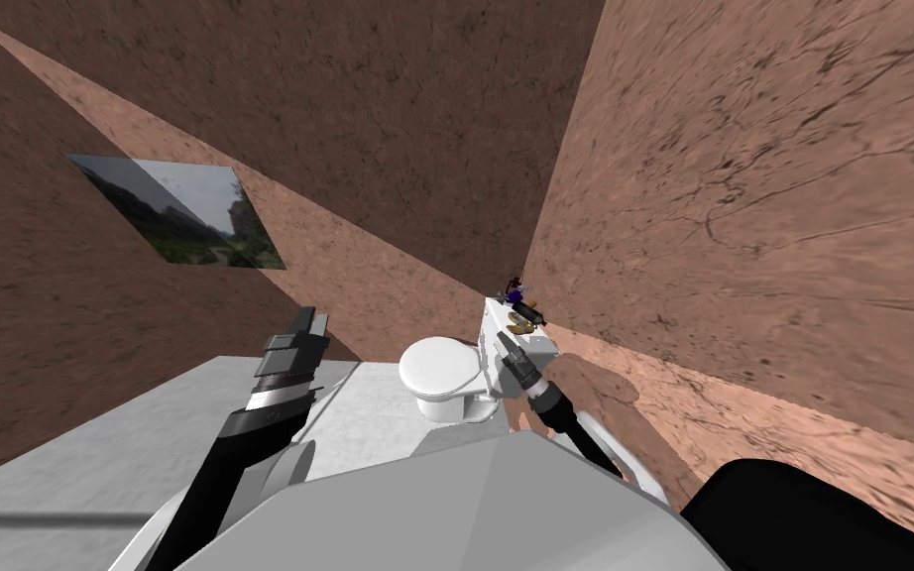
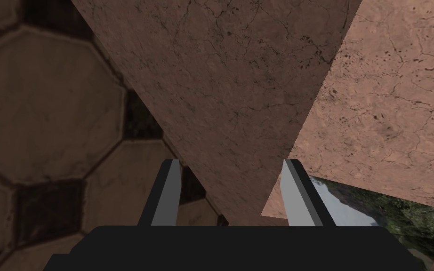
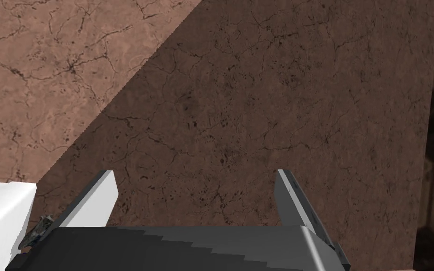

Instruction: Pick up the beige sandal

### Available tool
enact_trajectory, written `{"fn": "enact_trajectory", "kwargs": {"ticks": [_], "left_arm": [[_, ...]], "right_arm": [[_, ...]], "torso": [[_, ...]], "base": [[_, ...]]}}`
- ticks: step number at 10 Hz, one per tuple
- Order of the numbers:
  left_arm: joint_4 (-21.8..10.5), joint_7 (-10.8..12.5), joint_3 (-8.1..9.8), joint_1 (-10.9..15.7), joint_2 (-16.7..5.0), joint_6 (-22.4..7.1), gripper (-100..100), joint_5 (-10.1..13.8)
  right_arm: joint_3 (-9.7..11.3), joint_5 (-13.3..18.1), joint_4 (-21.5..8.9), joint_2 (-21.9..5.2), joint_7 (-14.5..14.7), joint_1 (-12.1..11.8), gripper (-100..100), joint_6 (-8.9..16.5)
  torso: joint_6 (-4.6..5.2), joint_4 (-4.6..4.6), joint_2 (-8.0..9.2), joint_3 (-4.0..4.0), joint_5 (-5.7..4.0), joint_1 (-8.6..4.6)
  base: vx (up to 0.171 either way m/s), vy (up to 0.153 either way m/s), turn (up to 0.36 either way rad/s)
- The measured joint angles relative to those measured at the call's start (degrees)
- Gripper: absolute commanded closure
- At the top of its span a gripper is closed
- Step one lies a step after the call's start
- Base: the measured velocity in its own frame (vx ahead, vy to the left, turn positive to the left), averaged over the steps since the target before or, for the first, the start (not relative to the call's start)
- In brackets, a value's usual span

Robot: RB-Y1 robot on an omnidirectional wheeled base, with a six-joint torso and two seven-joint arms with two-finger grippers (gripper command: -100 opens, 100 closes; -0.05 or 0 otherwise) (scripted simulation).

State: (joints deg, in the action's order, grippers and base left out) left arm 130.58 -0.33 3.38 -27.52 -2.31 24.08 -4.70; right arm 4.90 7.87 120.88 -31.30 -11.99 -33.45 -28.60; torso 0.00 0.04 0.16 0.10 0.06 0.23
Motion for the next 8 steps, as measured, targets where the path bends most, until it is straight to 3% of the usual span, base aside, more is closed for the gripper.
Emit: {"fn": "enact_trajectory", "kwargs": {"ticks": [8], "left_arm": [[0.00,0.00,0.00,0.00,0.00,0.00,0,0.00]], "right_arm": [[0.13,1.95,-7.44,-13.74,-2.62,-1.86,-100,-1.08]], "torso": [[0.00,0.00,-0.01,0.00,-0.01,-0.06]], "base": [[-0.043,0.056,0.005]]}}
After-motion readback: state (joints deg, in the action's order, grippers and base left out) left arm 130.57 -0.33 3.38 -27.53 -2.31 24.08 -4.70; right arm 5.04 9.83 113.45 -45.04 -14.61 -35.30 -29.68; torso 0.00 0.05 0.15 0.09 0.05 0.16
